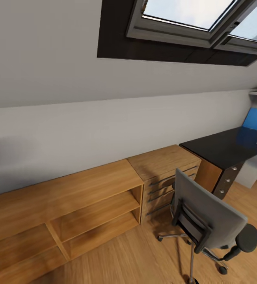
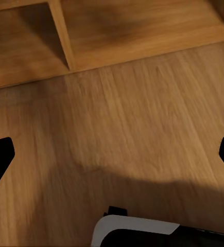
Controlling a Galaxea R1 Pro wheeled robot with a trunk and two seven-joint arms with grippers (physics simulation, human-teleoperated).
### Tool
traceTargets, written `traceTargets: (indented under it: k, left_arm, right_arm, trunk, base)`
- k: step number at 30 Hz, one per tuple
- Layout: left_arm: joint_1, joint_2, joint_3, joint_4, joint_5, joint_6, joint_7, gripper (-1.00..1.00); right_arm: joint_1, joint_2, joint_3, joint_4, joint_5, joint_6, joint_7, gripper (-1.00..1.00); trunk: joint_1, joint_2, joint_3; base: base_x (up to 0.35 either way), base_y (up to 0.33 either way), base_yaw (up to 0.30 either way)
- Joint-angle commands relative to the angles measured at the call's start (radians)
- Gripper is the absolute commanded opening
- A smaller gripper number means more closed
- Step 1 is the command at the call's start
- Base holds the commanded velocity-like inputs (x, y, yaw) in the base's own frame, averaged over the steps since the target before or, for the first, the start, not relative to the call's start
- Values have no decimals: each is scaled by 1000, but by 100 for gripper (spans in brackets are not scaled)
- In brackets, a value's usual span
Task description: In the bedroom, organize the workspace by keeping the computer under the desk, ensuring the monitor is on the desk, placing the keyboard on the desk next to the monitor, placing the mouse on the desk next to the keyboard, moving the folder from the swivel chair onto the desk next to the mouse, stacking the notebook on top of the folder with the pen on top of the notebook, and positioning the swivel chair next to the desk.
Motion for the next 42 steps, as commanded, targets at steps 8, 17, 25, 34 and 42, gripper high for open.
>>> traceTargets:
  k: [8, 17, 25, 34, 42]
  left_arm:
    - [0, 0, -1, 0, 12, 0, -10, 100]
    - [0, 0, -1, 0, 11, 0, -10, 100]
    - [0, 0, -1, 0, 11, 0, -10, 100]
    - [0, 0, -1, 0, 11, 0, -10, 100]
    - [0, 0, -1, 0, 11, 0, -10, 100]
  right_arm:
    - [-1, 0, 9, -1, -4, -1, -6, 100]
    - [-1, 0, 10, -1, -4, -1, -5, 100]
    - [-1, 0, 10, -1, -4, -1, -5, 100]
    - [-1, 0, 10, -1, -4, -1, -5, 100]
    - [-1, 0, 10, -1, -4, -1, -5, 100]
  trunk:
    - [1, -2, -2]
    - [1, -2, -2]
    - [1, -2, -2]
    - [1, -2, -2]
    - [1, -2, -2]
  base:
    - [0, 0, -281]
    - [0, 0, -281]
    - [0, 0, -281]
    - [0, 0, -281]
    - [0, 0, -281]
